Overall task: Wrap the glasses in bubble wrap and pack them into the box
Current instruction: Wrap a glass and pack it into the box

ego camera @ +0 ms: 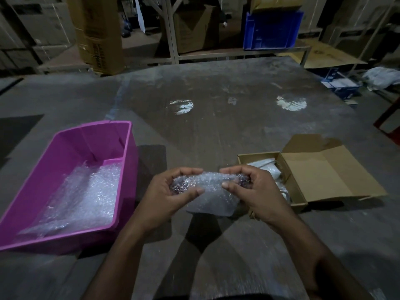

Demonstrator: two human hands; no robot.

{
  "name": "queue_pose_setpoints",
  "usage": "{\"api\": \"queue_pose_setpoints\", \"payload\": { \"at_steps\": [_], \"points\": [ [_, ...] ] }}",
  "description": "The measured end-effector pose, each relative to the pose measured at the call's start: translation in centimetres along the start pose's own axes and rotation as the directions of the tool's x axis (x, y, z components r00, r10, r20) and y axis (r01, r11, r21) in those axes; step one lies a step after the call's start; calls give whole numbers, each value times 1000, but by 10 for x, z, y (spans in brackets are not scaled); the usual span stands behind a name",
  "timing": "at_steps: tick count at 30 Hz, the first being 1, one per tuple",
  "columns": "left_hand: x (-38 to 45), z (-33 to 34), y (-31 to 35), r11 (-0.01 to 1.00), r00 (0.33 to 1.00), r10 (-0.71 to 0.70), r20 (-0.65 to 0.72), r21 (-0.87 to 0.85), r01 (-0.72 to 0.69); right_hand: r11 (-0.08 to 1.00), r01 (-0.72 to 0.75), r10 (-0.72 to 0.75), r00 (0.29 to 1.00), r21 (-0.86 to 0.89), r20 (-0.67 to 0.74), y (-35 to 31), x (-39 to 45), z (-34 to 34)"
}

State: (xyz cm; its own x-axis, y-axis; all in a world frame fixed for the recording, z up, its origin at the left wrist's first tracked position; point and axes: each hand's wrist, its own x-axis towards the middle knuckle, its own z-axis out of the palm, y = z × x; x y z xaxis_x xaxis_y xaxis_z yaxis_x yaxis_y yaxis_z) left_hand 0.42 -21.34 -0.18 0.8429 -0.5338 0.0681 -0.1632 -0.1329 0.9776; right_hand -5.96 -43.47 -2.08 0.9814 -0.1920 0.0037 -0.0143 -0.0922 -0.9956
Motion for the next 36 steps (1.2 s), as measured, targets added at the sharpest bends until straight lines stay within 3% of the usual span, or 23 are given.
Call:
{"api": "queue_pose_setpoints", "payload": {
  "at_steps": [4, 8, 12, 19, 24, 27, 36],
  "points": [
    [4, -1, -8, 990, 996, 34, -84, 141, -22, 980, 83, -84, 996, -179, -2, 3, 3, -2],
    [7, -4, -14, 958, 987, 114, -110, 276, -80, 968, 135, -134, 991, -209, 23, 2, 4, -2],
    [6, -3, -11, 989, 997, 32, -70, 149, -21, 994, 37, -33, 999, -100, 38, 1, 1, -3],
    [3, -1, -8, 998, 998, 14, -61, 59, -10, 998, 59, -60, 998, 6, 37, -6, -3, -2],
    [3, -2, -3, 1000, 999, 0, -50, -17, -1, 991, -24, 10, 994, 128, 110, -8, -5, -4],
    [2, -2, -1, 996, 998, -42, -40, -77, 39, 999, -8, 5, 998, 52, 61, -6, -4, -3],
    [8, -2, -9, 978, 980, -73, -184, -204, 35, 983, 120, -123, 992, -138, -12, 0, 3, -5]
  ]
}}
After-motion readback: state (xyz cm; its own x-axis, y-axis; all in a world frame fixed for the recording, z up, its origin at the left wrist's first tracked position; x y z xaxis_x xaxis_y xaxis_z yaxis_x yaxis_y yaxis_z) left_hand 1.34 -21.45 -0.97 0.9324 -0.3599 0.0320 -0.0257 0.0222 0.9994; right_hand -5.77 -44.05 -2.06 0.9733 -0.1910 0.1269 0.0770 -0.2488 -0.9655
